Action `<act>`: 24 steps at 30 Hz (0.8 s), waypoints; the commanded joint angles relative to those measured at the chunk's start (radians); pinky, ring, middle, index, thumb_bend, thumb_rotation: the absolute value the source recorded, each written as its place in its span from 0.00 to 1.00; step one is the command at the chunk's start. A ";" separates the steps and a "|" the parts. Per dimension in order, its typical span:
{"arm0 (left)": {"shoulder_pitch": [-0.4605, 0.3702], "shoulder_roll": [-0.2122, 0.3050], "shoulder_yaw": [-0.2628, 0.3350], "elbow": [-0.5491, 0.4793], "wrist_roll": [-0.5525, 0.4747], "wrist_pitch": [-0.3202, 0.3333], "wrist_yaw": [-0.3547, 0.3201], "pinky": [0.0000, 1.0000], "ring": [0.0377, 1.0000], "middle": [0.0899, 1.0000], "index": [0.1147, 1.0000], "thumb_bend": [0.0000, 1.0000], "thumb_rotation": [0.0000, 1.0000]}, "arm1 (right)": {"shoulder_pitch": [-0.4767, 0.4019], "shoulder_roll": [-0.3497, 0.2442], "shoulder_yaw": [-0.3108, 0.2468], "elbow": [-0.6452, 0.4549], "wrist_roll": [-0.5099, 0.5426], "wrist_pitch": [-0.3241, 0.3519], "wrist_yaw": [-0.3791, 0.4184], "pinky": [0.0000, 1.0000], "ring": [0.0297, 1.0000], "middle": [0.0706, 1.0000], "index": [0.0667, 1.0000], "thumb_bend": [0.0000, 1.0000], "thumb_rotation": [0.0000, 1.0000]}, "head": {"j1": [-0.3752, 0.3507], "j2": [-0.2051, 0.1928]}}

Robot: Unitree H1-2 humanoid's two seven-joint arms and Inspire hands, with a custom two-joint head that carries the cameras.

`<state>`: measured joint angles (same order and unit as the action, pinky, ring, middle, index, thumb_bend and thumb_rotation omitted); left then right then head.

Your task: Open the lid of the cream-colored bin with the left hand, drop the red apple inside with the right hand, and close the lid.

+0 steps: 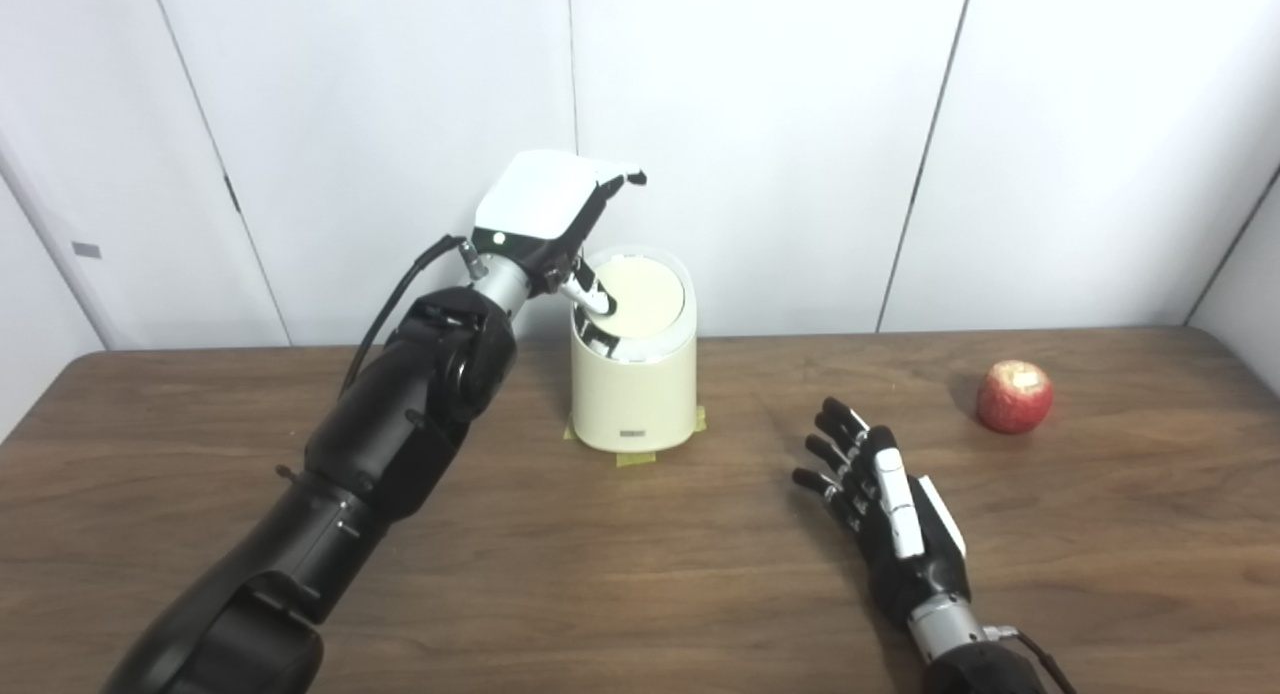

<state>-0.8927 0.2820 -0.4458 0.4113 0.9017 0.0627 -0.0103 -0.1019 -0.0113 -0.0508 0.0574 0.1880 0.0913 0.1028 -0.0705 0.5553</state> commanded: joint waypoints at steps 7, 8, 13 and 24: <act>-0.036 0.010 0.014 -0.010 0.006 -0.026 0.042 0.82 0.86 0.85 0.82 0.89 0.05 | 0.053 0.026 0.019 0.057 0.002 0.048 -0.004 0.78 0.91 0.93 0.88 0.56 0.92 | -0.007 -0.003; -0.034 0.009 0.013 -0.008 0.005 -0.029 0.042 0.82 0.86 0.85 0.82 0.89 0.07 | 0.053 0.026 0.019 0.057 0.002 0.048 -0.004 0.78 0.91 0.93 0.88 0.56 0.91 | -0.008 -0.002; -0.025 0.001 0.011 -0.004 0.009 -0.031 0.036 0.79 0.84 0.84 0.83 0.88 0.12 | 0.054 0.021 0.024 0.060 0.001 0.039 0.006 0.78 0.91 0.93 0.89 0.56 0.92 | -0.008 0.001; -0.026 -0.008 0.019 -0.004 0.002 -0.039 0.044 0.80 0.84 0.83 0.82 0.82 0.23 | 0.052 0.021 0.024 0.058 -0.005 0.053 -0.002 0.79 0.91 0.93 0.89 0.57 0.91 | -0.012 0.002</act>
<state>-0.8694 0.2754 -0.4443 0.4169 0.9046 0.0283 -0.0025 -0.1011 -0.0122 -0.0399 0.0561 0.1790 0.0912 0.1043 -0.0813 0.5568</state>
